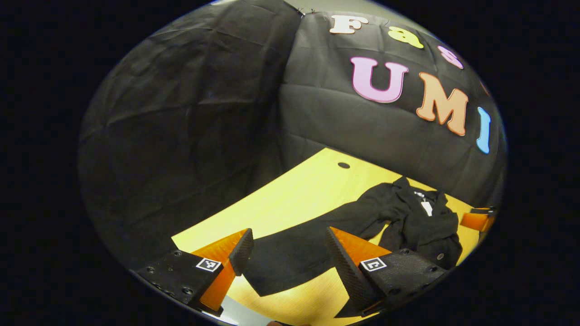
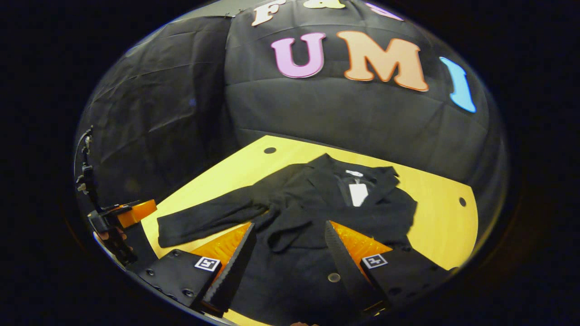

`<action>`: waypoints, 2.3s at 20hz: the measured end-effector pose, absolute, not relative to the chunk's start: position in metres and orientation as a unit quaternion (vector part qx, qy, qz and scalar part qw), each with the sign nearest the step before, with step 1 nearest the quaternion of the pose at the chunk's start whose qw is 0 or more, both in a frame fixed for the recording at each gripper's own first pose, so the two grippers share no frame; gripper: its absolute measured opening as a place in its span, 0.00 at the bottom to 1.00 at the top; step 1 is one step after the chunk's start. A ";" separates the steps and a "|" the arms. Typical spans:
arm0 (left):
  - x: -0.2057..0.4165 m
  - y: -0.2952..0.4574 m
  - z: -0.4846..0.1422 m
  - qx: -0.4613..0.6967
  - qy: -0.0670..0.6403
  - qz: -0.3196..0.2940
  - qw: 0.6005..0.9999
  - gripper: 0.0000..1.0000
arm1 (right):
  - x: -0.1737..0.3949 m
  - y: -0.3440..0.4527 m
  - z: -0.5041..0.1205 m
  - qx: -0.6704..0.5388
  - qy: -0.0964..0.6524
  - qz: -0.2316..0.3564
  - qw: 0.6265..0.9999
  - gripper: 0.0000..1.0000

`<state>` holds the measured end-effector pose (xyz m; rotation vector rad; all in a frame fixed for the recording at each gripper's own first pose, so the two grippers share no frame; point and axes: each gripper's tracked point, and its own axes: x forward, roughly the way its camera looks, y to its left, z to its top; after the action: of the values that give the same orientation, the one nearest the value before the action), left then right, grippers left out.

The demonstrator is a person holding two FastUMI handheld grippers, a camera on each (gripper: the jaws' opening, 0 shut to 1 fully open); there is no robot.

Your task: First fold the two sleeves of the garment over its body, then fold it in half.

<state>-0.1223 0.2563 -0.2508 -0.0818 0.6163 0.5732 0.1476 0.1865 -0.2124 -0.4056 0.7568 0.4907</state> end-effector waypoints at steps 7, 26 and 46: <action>-0.137 0.274 -0.333 -0.070 0.381 0.328 0.862 0.98 | 0.116 0.140 -0.189 -0.186 0.335 0.168 0.908 0.98; -0.129 0.268 -0.341 -0.016 0.380 0.294 0.877 0.61 | 0.122 0.131 -0.193 -0.141 0.349 0.138 0.916 1.00; -0.067 0.213 -0.301 -0.098 0.352 0.211 0.907 0.00 | 0.122 0.065 -0.190 -0.120 0.361 0.086 0.921 1.00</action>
<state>-0.0670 0.2135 -0.3011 -0.2034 0.7271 0.4356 0.1220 0.0646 -0.1904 -0.2472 0.7418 0.1776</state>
